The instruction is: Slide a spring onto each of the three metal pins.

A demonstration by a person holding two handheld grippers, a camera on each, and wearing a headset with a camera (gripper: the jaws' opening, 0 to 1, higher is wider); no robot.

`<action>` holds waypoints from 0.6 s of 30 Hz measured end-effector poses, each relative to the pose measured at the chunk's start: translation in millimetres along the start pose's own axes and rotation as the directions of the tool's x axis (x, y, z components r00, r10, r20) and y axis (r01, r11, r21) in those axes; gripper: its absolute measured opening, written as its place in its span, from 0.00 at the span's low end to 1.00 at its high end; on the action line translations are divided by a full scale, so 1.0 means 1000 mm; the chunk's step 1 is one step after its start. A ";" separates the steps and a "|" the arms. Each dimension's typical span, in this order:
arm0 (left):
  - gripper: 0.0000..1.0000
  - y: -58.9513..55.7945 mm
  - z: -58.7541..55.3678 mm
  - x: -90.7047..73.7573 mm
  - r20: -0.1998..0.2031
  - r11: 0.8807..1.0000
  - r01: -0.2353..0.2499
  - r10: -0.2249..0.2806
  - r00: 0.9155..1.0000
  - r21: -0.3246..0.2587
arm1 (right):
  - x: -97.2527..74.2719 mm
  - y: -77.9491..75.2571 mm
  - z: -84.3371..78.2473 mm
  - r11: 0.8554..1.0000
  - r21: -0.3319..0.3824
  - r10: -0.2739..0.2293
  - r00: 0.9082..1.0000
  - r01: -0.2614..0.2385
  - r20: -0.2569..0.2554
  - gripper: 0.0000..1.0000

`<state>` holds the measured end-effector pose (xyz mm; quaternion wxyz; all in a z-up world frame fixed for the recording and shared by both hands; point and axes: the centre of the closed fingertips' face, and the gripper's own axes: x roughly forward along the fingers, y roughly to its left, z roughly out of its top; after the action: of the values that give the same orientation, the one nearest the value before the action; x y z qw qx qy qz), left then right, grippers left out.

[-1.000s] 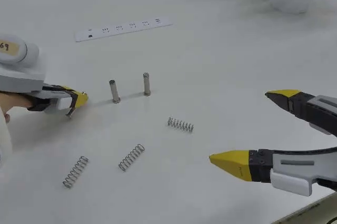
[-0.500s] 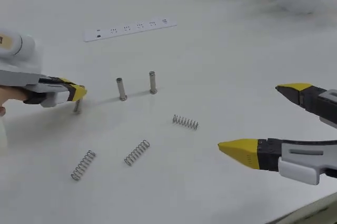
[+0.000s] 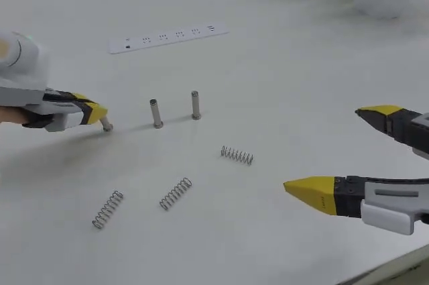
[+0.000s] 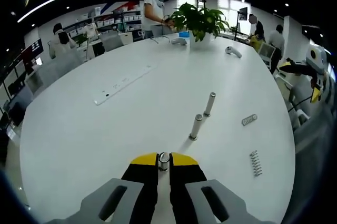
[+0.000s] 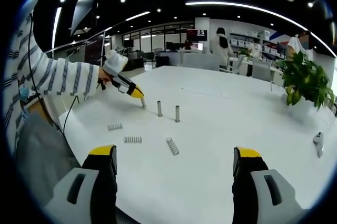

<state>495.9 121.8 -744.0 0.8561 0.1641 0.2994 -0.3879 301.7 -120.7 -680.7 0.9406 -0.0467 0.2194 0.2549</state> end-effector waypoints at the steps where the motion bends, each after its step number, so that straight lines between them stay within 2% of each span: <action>1: 0.00 -0.001 0.001 0.000 0.001 1.000 0.002 -0.002 1.000 -0.001 | 0.000 0.000 0.000 1.000 -0.001 0.001 1.000 -0.001 0.001 0.90; 5: 0.00 -0.008 0.004 0.003 -0.009 1.000 0.016 -0.016 1.000 0.018 | 0.000 0.001 0.002 1.000 -0.003 -0.002 1.000 0.002 0.001 0.90; 8: 0.00 -0.015 0.009 0.007 0.007 0.999 0.036 -0.036 0.999 0.006 | 0.000 0.001 0.002 1.000 0.000 -0.002 1.000 0.002 0.005 0.90; 12: 0.00 -0.023 0.009 0.014 -0.001 0.999 0.053 -0.053 0.999 0.007 | -0.002 0.001 0.001 1.000 -0.003 -0.003 1.000 0.003 -0.003 0.90; 18: 0.00 -0.026 0.008 0.020 -0.017 0.998 0.048 -0.048 0.999 0.043 | -0.004 0.001 -0.002 1.000 0.004 -0.001 1.000 0.001 -0.012 0.90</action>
<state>489.8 89.5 -751.9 0.8404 0.1785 0.3017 -0.4134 297.8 -122.1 -680.9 0.9395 -0.0465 0.2253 0.2538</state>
